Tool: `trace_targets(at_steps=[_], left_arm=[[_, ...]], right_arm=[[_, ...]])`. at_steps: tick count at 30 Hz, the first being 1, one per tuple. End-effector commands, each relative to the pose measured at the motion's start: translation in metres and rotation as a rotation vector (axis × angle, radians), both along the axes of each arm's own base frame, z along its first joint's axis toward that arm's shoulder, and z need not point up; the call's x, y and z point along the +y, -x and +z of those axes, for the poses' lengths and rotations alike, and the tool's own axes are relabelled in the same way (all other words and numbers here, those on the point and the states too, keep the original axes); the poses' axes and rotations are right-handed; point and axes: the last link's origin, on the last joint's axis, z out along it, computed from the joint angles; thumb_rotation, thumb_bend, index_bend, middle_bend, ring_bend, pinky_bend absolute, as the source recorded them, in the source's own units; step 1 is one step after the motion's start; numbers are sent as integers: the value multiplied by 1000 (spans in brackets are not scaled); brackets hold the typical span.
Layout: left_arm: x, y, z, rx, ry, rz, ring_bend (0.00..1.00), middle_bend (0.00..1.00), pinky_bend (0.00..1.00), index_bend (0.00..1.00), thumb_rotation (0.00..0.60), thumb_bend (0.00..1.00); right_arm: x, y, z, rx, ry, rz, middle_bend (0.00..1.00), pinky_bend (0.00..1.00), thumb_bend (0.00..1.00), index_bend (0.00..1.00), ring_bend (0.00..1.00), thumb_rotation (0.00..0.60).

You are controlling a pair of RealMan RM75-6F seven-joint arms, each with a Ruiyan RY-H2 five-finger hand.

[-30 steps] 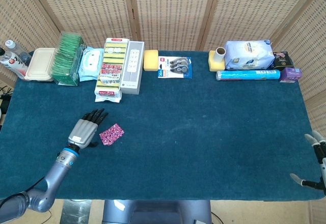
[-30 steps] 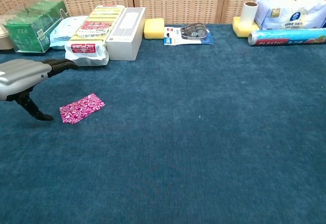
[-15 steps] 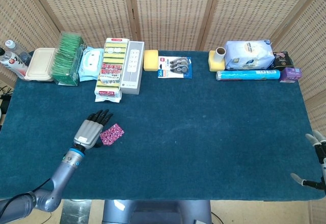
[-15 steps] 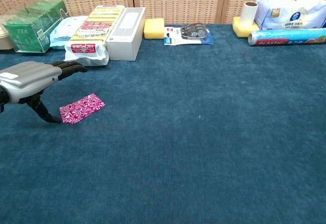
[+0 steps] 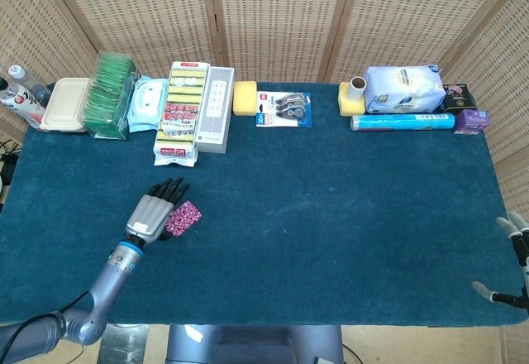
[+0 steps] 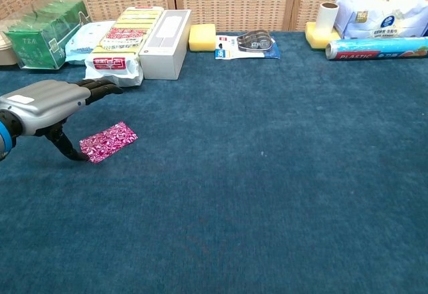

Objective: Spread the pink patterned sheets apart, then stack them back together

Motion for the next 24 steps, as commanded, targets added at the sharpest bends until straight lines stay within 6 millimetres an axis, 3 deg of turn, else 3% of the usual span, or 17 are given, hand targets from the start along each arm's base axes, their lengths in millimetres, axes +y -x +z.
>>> trace_targets(at_steps=[1, 13, 24], left_arm=[[-1, -2, 1, -3, -1, -10, 0, 0, 144, 3, 600, 76], [1, 9, 20, 15, -25, -9, 0, 0, 144, 3, 600, 75], [5, 15, 13, 44, -25, -2, 0, 0, 144, 3, 600, 76]], right_arm=[[0, 0, 0, 0, -2, 0, 0, 0, 0, 72, 0, 600], [0, 0, 0, -1, -2, 1, 0, 0, 0, 72, 0, 600], [0, 0, -1, 1, -2, -2, 0, 0, 0, 73, 0, 600]])
